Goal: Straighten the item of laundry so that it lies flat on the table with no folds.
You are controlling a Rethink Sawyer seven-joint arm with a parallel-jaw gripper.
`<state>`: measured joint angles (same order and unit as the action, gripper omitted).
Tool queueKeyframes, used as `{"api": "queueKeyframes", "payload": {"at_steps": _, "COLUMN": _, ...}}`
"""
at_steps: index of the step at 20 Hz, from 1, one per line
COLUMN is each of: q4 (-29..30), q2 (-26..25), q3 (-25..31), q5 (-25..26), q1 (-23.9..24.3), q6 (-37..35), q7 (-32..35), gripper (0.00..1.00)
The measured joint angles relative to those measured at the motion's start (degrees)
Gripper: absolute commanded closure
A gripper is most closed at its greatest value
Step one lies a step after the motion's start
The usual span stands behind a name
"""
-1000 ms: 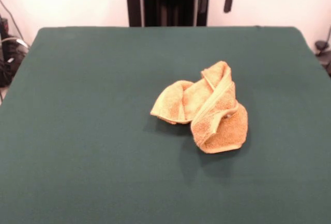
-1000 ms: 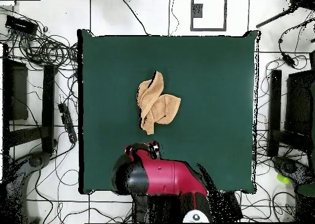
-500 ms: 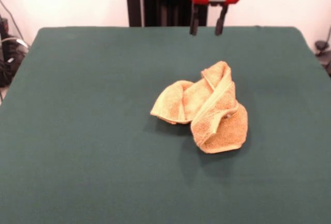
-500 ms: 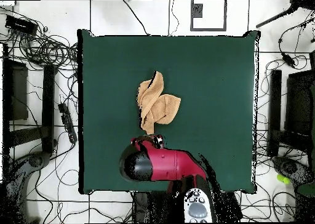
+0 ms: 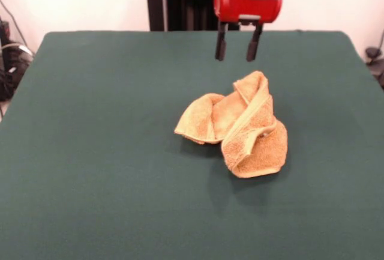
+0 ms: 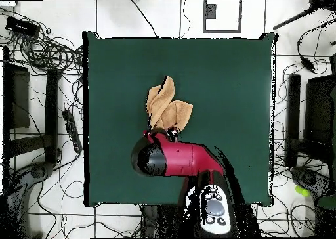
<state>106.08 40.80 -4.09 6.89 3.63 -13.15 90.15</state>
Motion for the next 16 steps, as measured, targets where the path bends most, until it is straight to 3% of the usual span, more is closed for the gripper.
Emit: {"api": "queueKeyframes", "payload": {"at_steps": 16, "q4": -0.3, "q2": -0.5, "q3": 1.3, "q5": -0.3, "q1": 6.9, "q6": 2.5, "q7": 0.0, "gripper": 0.0}}
